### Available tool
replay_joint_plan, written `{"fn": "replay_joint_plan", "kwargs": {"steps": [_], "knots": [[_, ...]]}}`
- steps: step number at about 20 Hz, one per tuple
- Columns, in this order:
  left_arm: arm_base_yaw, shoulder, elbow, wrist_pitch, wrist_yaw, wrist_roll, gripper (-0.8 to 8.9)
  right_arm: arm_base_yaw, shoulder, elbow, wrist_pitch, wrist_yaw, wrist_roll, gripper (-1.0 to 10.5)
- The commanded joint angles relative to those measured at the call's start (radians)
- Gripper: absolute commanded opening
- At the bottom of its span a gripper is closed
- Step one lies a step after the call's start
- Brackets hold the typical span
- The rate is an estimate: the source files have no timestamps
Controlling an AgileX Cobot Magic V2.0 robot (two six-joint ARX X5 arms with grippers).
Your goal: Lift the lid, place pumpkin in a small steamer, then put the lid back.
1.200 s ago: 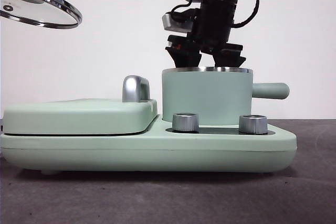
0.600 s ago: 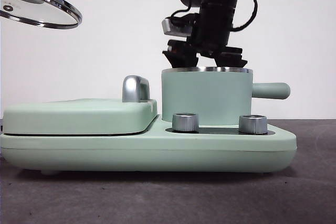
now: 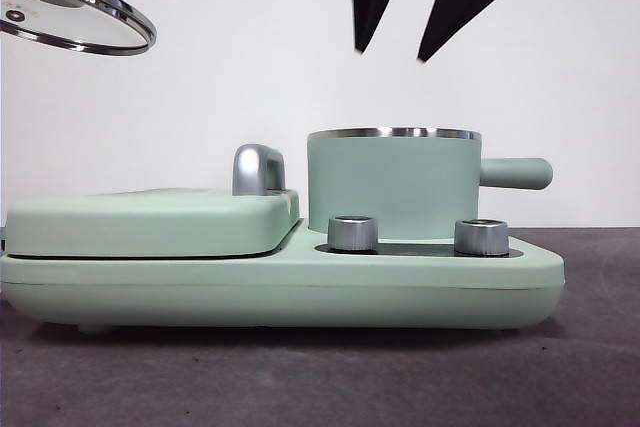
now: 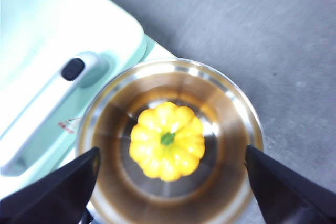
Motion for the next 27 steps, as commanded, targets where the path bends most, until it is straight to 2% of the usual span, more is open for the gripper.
{"fn": "replay_joint_plan", "kwargs": {"steps": [1,5,9,15,27], "knots": [[-0.002,0.004,0.014,0.031,0.006,-0.003,0.16,0.003,-0.092,-0.117,0.071,0.005,0.043,4.2],[-0.003,0.004,0.014,0.046,0.072,-0.004,0.16,0.003,-0.319,-0.355,0.219,0.005,0.076,4.2],[-0.012,0.011,0.014,0.056,0.093,-0.006,0.16,0.003,-0.528,-0.569,0.298,0.051,0.084,4.2],[-0.087,0.097,0.014,0.116,0.161,-0.087,0.16,0.003,-0.771,-0.817,0.322,0.057,0.097,4.2],[-0.271,0.331,0.016,0.444,0.161,-0.109,0.16,0.003,-0.922,-0.945,0.316,0.112,0.107,4.2]]}}
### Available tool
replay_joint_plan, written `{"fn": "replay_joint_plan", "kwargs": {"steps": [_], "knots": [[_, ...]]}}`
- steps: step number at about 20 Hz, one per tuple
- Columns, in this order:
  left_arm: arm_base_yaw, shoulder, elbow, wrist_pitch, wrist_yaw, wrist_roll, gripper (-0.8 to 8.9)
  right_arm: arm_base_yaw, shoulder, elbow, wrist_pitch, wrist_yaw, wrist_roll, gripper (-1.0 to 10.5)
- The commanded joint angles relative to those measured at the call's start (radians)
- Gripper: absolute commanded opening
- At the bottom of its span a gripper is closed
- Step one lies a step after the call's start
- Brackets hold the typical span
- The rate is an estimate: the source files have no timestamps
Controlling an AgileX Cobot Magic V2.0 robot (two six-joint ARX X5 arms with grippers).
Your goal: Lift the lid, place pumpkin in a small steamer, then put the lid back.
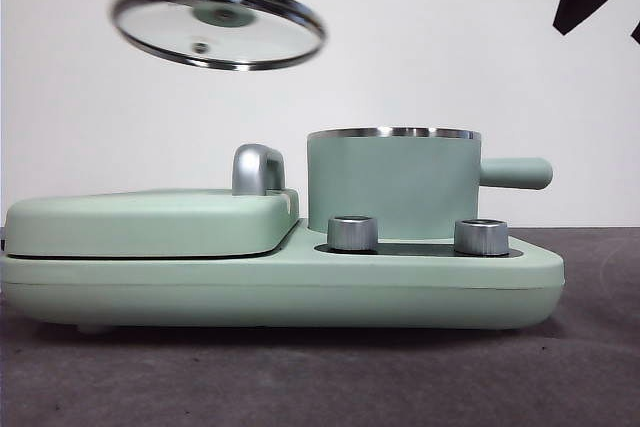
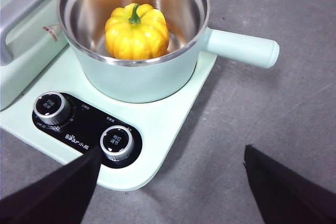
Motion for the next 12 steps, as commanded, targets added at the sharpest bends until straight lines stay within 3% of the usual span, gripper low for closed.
{"fn": "replay_joint_plan", "kwargs": {"steps": [1,12], "knots": [[-0.029,0.057,0.017,0.095,0.005,-0.019,0.16,0.004,0.003,0.004,0.002,0.013,0.018,4.2],[-0.105,0.297,0.071,0.384,0.004,-0.018,0.16,0.004,0.005,0.003,-0.044,0.024,0.042,4.2]]}}
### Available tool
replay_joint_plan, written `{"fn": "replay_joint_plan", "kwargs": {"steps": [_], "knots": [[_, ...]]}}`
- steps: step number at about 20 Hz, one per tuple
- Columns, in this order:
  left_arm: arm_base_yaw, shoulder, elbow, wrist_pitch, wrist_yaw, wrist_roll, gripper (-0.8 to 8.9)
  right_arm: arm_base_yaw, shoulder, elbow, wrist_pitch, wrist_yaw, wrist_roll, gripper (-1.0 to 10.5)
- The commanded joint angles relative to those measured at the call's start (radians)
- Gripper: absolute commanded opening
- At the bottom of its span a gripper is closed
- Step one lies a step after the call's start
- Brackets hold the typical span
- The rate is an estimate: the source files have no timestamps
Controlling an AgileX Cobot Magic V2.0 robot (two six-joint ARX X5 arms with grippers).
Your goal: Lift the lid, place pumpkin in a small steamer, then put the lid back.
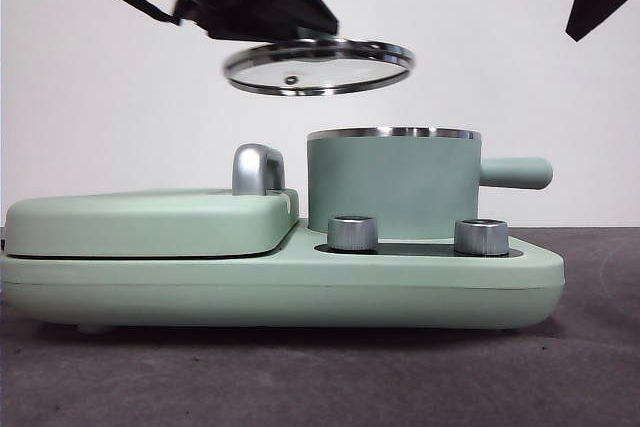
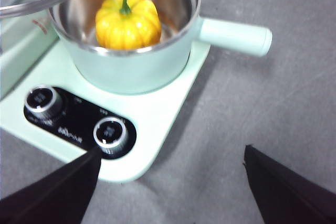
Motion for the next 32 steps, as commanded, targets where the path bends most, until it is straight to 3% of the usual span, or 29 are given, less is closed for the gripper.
{"fn": "replay_joint_plan", "kwargs": {"steps": [1,12,16,32], "knots": [[-0.019,0.062,0.07,0.045,0.003,0.001,0.16,0.004,0.008,0.004,-0.014,0.002,0.02,4.2],[-0.047,0.282,0.232,0.075,0.011,0.08,0.16,0.004,0.008,0.004,-0.048,0.001,0.02,4.2],[-0.047,0.312,0.233,0.136,0.012,0.079,0.16,0.004,0.008,0.004,-0.048,0.002,0.02,4.2],[-0.047,0.35,0.233,0.149,0.019,0.083,0.15,0.004,0.008,0.004,-0.048,0.002,0.022,4.2]]}}
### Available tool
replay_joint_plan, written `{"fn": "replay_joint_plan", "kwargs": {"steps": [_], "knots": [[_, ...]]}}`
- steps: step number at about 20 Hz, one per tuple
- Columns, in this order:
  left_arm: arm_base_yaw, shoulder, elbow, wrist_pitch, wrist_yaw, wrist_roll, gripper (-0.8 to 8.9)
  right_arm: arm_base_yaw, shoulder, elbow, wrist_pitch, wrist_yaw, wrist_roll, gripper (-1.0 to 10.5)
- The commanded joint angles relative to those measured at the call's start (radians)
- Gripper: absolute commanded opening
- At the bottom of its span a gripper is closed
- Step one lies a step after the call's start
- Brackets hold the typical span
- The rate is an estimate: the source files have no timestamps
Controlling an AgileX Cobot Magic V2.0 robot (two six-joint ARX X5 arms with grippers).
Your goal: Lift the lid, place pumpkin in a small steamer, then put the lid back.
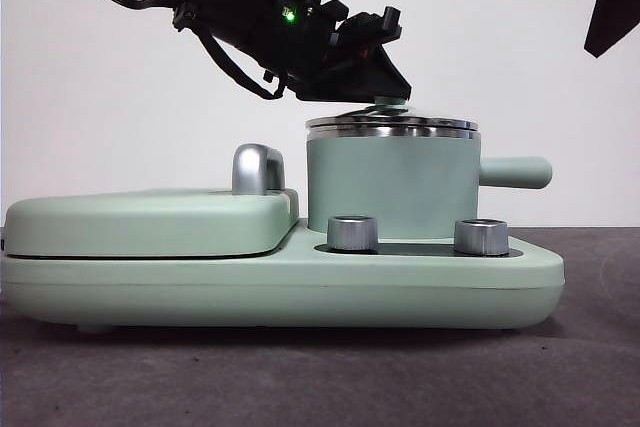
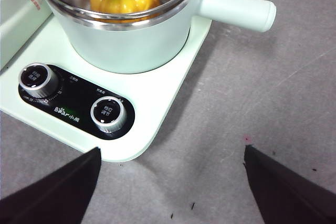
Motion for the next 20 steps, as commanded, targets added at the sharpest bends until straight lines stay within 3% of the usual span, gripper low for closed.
{"fn": "replay_joint_plan", "kwargs": {"steps": [1,11,13,16,20], "knots": [[-0.008,0.016,0.034,0.031,0.005,0.007,0.15,0.004,0.008,0.004,0.005,0.002,0.014,4.2],[-0.008,0.016,0.034,-0.044,0.005,0.006,0.16,0.004,0.008,0.004,0.006,0.002,0.014,4.2],[-0.008,0.016,0.034,-0.041,0.005,0.001,0.71,0.004,0.008,0.004,0.006,0.002,0.014,4.2],[-0.008,0.015,0.034,-0.029,0.005,-0.01,2.48,0.004,0.008,0.004,0.006,0.002,0.014,4.2],[-0.007,-0.021,0.034,-0.038,0.005,-0.053,2.51,0.004,0.008,0.004,0.006,0.001,0.013,4.2]]}}
